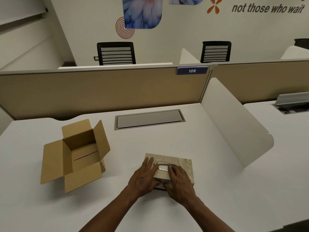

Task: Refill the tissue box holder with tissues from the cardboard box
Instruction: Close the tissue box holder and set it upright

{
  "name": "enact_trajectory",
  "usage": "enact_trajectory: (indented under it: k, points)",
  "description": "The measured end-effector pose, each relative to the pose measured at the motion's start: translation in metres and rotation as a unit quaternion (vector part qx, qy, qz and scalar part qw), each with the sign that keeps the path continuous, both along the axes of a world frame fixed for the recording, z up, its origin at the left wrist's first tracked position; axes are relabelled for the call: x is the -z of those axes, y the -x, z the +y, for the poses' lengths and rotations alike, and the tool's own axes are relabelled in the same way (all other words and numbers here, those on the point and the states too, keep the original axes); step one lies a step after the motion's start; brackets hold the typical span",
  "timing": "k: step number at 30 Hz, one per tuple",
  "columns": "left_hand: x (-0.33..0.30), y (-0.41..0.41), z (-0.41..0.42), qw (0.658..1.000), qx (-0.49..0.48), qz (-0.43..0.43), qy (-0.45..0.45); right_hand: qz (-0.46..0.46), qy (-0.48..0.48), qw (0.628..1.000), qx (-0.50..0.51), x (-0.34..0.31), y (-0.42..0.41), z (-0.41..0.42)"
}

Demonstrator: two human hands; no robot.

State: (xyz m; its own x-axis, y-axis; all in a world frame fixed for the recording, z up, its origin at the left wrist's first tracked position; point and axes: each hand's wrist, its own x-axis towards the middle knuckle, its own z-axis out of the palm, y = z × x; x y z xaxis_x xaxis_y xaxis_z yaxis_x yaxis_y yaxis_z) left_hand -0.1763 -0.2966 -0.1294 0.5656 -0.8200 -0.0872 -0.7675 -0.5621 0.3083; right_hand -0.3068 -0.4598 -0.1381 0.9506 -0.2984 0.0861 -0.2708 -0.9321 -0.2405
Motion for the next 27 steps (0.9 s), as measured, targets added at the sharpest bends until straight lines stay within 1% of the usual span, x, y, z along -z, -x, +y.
enact_trajectory:
  k: [2,4,6,8,10,16,27]
  points:
    - [0.011,0.004,0.008,0.999,-0.026,0.010,0.029,-0.027,0.001,0.999,0.022,0.000,0.007,-0.002]
    - [0.018,0.010,0.014,0.997,-0.046,0.029,0.054,-0.054,-0.007,0.996,0.068,0.003,0.017,-0.005]
    - [0.021,0.017,0.016,0.992,-0.063,0.062,0.089,-0.061,-0.046,0.989,0.125,0.008,0.029,-0.008]
    - [0.021,0.019,0.015,0.986,-0.074,0.088,0.118,-0.045,-0.099,0.981,0.160,0.014,0.038,-0.008]
    - [0.023,0.021,0.014,0.984,-0.085,0.098,0.121,-0.026,-0.135,0.978,0.160,0.017,0.043,-0.009]
    - [0.029,0.020,0.013,0.983,-0.096,0.096,0.126,-0.006,-0.165,0.971,0.174,0.016,0.040,-0.011]
    - [0.040,0.028,0.016,0.984,-0.106,0.081,0.120,0.017,-0.161,0.975,0.151,0.017,0.044,-0.015]
